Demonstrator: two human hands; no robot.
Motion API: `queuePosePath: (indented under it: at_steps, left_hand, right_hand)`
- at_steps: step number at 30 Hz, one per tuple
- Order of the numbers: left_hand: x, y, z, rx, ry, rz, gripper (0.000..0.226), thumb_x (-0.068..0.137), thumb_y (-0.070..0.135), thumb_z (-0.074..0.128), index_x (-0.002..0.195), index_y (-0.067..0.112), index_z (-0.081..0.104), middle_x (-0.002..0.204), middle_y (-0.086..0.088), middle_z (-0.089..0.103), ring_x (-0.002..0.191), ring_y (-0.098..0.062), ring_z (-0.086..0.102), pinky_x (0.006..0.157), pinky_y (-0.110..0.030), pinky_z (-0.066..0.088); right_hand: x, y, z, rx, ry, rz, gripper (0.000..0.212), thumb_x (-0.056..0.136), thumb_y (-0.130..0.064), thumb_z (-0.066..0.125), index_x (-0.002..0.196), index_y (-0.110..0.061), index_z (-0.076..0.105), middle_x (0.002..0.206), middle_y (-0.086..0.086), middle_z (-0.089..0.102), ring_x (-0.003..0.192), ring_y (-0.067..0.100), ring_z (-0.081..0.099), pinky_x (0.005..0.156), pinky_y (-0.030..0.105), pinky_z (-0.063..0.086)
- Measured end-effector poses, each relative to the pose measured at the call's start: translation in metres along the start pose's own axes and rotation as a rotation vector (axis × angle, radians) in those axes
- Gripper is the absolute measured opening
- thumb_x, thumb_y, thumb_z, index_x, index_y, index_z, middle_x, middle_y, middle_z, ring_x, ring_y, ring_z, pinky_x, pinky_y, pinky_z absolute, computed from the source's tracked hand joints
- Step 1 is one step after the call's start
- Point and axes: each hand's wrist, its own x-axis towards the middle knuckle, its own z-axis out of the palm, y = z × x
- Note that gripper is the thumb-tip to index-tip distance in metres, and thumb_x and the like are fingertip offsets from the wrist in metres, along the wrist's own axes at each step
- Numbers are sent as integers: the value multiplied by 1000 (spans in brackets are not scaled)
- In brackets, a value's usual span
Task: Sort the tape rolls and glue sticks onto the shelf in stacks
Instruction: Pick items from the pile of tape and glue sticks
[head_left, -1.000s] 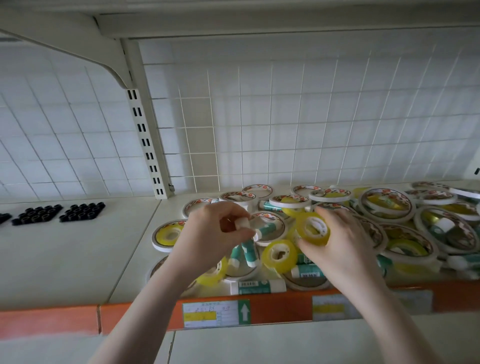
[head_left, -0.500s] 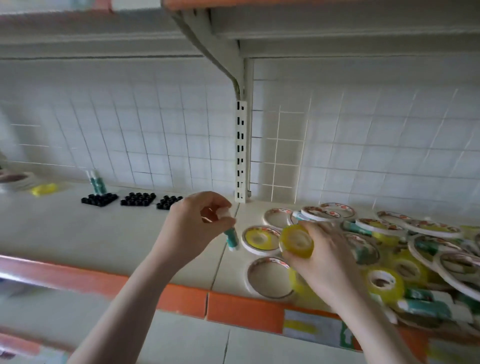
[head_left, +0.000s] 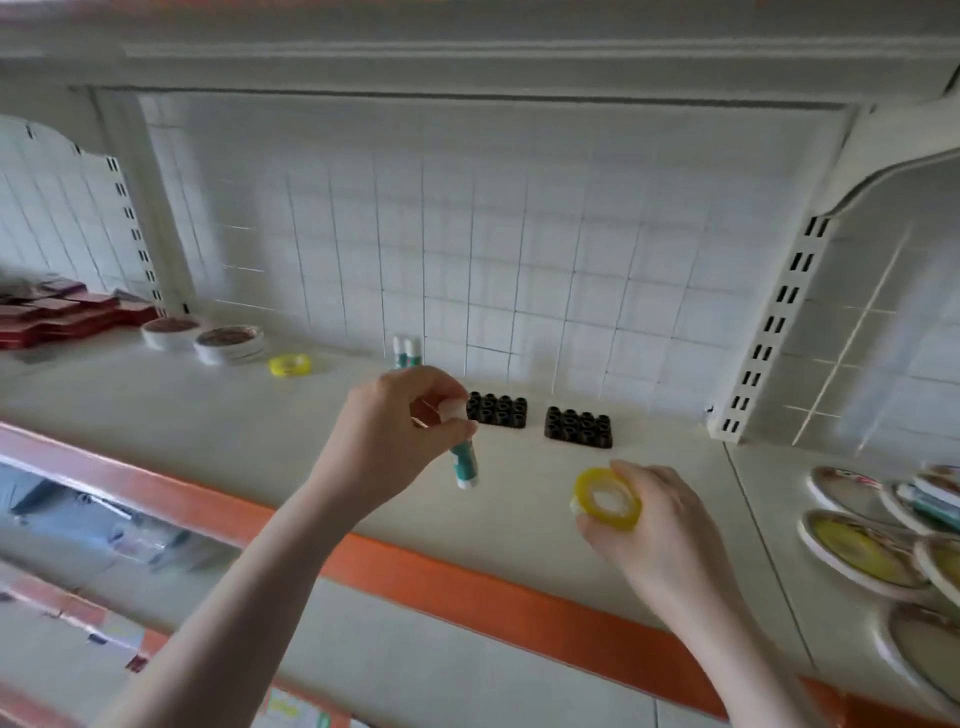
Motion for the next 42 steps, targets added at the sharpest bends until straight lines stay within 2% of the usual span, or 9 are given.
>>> queuePosePath:
  at_steps: [6, 11, 15, 21, 27, 32, 36, 40, 42]
  left_hand:
    - [34, -45, -34, 39, 7, 10, 19, 70, 13, 77, 77, 26, 65, 69, 14, 64, 66, -1, 59, 65, -15, 45]
    - [75, -60, -41, 70, -5, 30, 14, 72, 15, 75, 81, 21, 66, 72, 16, 63, 71, 4, 58, 61, -6, 41]
    - [108, -68, -37, 105, -30, 52, 14, 74, 19, 74, 85, 24, 66, 74, 18, 63, 72, 3, 59, 61, -3, 39]
    - [152, -81, -29, 142, -110, 101, 19, 74, 21, 75, 92, 21, 68, 77, 18, 61, 76, 1, 57, 72, -19, 46]
    - [184, -98, -14, 140, -236, 155, 19, 74, 20, 75, 91, 21, 67, 88, 6, 67, 85, -9, 60, 83, -28, 49]
    - [194, -116, -1, 123, -326, 180, 20, 73, 19, 76, 91, 19, 69, 85, 7, 66, 83, -8, 60, 80, -25, 49]
    - [197, -128, 5, 122, -377, 212, 20, 74, 20, 75, 92, 20, 68, 83, 11, 62, 82, -6, 58, 75, -15, 45]
    - [197, -135, 11, 113, -403, 195, 19, 73, 21, 75, 90, 23, 67, 79, 18, 59, 82, -4, 57, 75, -19, 46]
    - [196, -138, 14, 102, -419, 178, 18, 73, 21, 74, 90, 22, 68, 80, 18, 59, 83, -5, 58, 77, -23, 49]
  right_hand:
    - [30, -48, 34, 13, -42, -13, 59, 76, -36, 71, 130, -19, 52, 121, 0, 53, 116, 19, 48, 87, 22, 33]
    - [62, -63, 53, -3, -12, -51, 48, 76, -39, 70, 119, -24, 57, 109, -5, 53, 107, 16, 48, 74, 21, 28]
    - [88, -71, 60, 15, -2, -70, 49, 78, -39, 69, 123, -24, 54, 115, -6, 52, 111, 15, 47, 77, 20, 27]
    - [117, -82, 68, -20, -18, -53, 47, 78, -40, 67, 120, -24, 55, 111, -6, 51, 108, 16, 49, 76, 23, 31]
    - [126, -88, 82, -56, -27, -15, 50, 81, -42, 64, 125, -23, 51, 117, -5, 50, 112, 15, 46, 77, 22, 30]
    - [125, -89, 87, -68, 6, 19, 44, 81, -38, 64, 120, -24, 53, 100, -11, 42, 107, 12, 45, 73, 21, 26]
    - [125, -86, 93, -81, 43, 56, 29, 77, -38, 64, 102, -25, 56, 96, -13, 47, 100, 14, 48, 70, 23, 29]
    - [123, -85, 99, -84, 44, 84, 41, 78, -38, 65, 115, -26, 56, 108, -10, 52, 105, 13, 47, 77, 21, 30]
    - [123, -83, 101, -90, 53, 96, 42, 76, -38, 65, 116, -26, 57, 105, -10, 51, 102, 12, 46, 76, 21, 30]
